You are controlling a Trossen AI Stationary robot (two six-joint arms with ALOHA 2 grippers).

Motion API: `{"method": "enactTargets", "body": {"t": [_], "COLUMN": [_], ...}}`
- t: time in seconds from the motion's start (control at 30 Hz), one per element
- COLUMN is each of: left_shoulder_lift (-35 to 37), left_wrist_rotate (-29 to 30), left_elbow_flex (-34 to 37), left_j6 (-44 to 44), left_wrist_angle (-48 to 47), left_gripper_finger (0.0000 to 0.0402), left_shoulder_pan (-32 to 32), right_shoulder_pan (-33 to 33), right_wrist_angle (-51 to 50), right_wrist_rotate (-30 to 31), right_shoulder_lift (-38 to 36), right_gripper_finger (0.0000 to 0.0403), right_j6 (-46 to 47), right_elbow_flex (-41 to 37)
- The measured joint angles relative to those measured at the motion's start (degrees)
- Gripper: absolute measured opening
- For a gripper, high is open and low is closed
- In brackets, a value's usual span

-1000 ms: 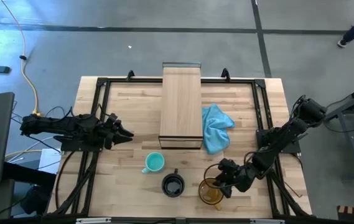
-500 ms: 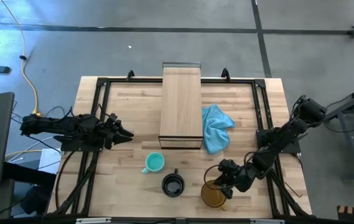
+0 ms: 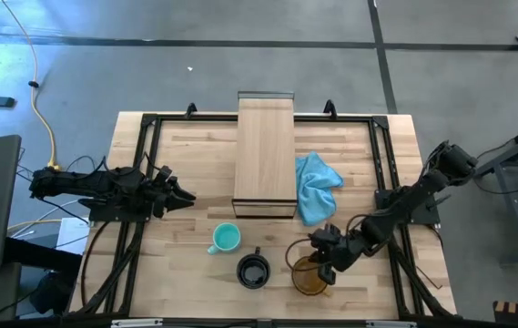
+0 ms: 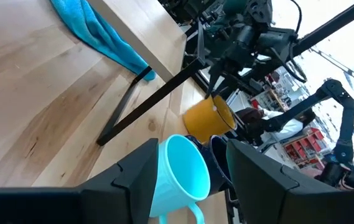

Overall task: Stack small to large cups/mugs on shelf
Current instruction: Put the yellow mug on the shelf

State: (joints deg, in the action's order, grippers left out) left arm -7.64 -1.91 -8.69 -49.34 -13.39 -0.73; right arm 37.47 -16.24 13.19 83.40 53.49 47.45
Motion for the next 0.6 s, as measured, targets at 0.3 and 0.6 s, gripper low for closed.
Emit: {"method": "enactTargets", "body": {"t": [0.3, 0.6], "left_shoulder_lift": [0.0, 0.0], "left_wrist_rotate": [0.0, 0.0], "left_elbow_flex": [0.0, 0.0], "left_j6": [0.0, 0.0], "left_wrist_angle": [0.0, 0.0], "left_gripper_finger": [0.0179, 0.0179], "left_shoulder_pan": [0.0, 0.0], "right_shoulder_pan": [-4.3, -8.5], "right_wrist_angle": [-7.4, -8.1], "right_wrist_rotate": [-3.8, -11.1], "right_shoulder_lift": [0.0, 0.0], "right_gripper_finger": [0.0001, 0.0], "right_j6": [-10.3, -15.2], "right_elbow_flex": [6.4, 8.8]}}
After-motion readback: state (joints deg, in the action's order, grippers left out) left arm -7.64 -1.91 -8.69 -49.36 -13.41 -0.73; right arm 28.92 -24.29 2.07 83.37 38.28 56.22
